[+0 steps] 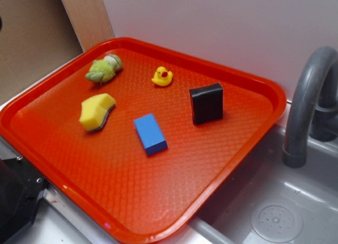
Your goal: Grab the green sponge.
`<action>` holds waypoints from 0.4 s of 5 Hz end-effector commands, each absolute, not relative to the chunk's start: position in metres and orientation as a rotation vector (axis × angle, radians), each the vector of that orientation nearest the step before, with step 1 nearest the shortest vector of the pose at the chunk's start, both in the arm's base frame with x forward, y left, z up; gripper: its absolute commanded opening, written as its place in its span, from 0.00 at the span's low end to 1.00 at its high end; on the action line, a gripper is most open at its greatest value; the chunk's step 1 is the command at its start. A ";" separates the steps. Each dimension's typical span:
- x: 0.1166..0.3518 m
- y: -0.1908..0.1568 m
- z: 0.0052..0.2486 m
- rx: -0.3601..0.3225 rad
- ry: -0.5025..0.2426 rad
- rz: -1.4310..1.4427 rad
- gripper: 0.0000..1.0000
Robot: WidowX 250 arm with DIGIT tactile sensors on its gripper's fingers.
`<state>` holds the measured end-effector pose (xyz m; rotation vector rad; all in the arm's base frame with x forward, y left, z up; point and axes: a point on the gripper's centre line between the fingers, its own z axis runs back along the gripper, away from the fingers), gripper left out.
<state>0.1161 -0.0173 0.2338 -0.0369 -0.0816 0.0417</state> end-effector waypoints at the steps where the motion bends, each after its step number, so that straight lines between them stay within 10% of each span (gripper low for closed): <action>1: 0.149 -0.004 0.220 -0.037 -0.133 0.149 1.00; 2: 0.162 -0.001 0.216 -0.021 -0.151 0.188 1.00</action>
